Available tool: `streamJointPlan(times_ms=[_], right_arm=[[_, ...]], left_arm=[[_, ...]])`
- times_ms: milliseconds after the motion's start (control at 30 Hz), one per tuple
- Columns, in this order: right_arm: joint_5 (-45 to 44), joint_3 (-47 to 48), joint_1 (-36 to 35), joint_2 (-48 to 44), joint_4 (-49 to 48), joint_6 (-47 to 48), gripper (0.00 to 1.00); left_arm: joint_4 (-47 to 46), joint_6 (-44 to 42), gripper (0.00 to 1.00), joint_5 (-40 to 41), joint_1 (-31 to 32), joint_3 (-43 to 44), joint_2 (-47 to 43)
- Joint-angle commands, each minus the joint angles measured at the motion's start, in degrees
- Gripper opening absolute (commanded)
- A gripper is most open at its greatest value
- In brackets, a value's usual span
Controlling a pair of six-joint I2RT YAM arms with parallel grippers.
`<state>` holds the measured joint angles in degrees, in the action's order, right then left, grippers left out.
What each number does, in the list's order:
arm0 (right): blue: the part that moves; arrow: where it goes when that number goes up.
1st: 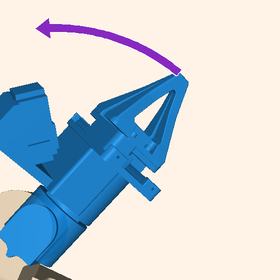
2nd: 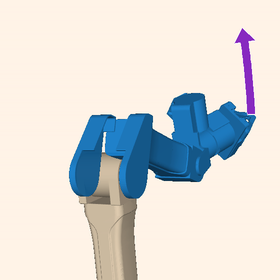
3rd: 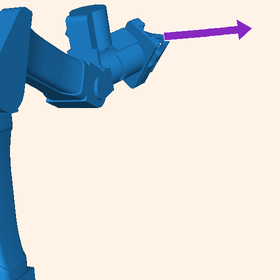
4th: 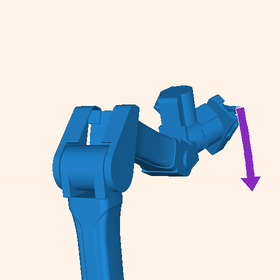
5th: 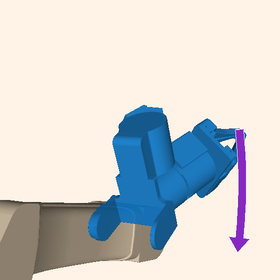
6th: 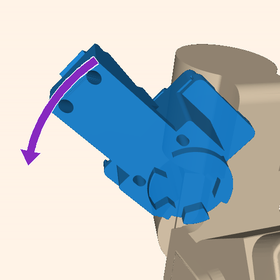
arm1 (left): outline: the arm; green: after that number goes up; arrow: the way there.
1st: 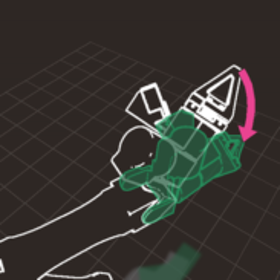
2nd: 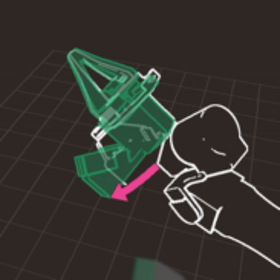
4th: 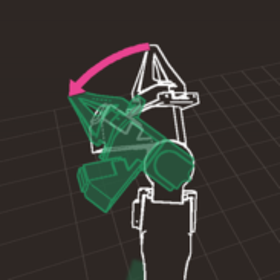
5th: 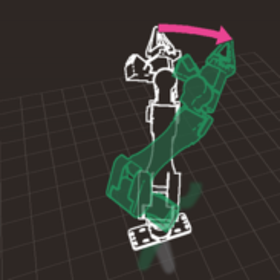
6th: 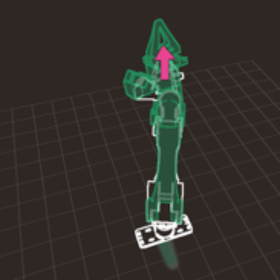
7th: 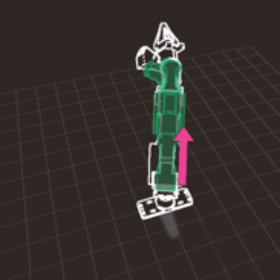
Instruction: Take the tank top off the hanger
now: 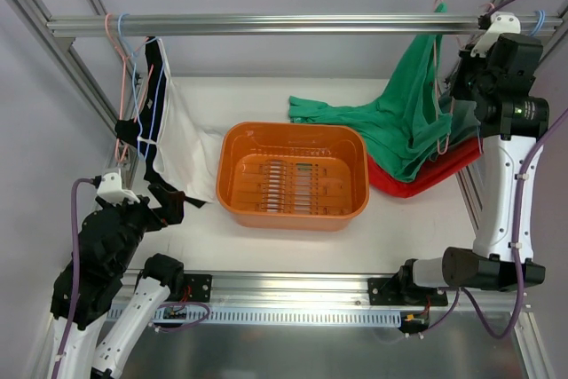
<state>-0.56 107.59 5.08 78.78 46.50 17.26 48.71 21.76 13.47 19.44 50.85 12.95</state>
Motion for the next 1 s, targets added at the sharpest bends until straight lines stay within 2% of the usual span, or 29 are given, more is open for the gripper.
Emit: streamJointPlan(times_ms=[0,267,367,467,633,733,833,867,900,967], right_arm=[[2.14,1.13,0.46,-2.67,-6.24,-0.12,0.00],[3.37,-0.97,0.72,-6.79,-5.20,-0.73,0.00],[5.47,-2.47,0.72,-10.74,-1.95,-2.14,0.00],[7.15,-8.95,0.63,-16.63,0.69,-3.10,0.00],[6.45,-12.49,0.63,-25.43,7.45,-2.93,0.00],[7.50,-13.28,0.46,-29.54,13.08,-2.58,0.00],[6.18,-15.04,-0.25,-34.82,16.42,-4.50,0.00],[7.31,-15.04,-0.33,-35.71,19.21,-4.77,0.00],[7.32,-15.13,-0.51,-36.59,20.37,-4.95,0.00],[5.41,-15.74,-2.79,-39.56,22.92,-5.83,0.00]], left_arm=[[-1.69,0.83,0.99,-0.29,0.16,-0.22,-0.64],[-1.77,0.74,0.99,-0.47,0.16,-0.14,-0.73],[-1.86,0.48,0.99,-1.08,0.16,-0.05,-0.56],[-1.86,-0.31,0.99,-2.83,0.16,0.48,0.67],[-2.91,-1.28,0.99,-6.96,0.16,1.97,3.04],[-7.73,0.73,0.99,-12.67,0.16,2.24,5.24],[-16.25,4.25,0.99,-23.64,0.07,2.15,10.24],[-18.80,5.13,0.99,-29.24,0.16,2.23,13.91],[-23.61,6.27,0.98,-31.73,0.16,2.76,15.77],[-27.25,7.77,0.99,-35.17,1.20,4.51,22.08]])
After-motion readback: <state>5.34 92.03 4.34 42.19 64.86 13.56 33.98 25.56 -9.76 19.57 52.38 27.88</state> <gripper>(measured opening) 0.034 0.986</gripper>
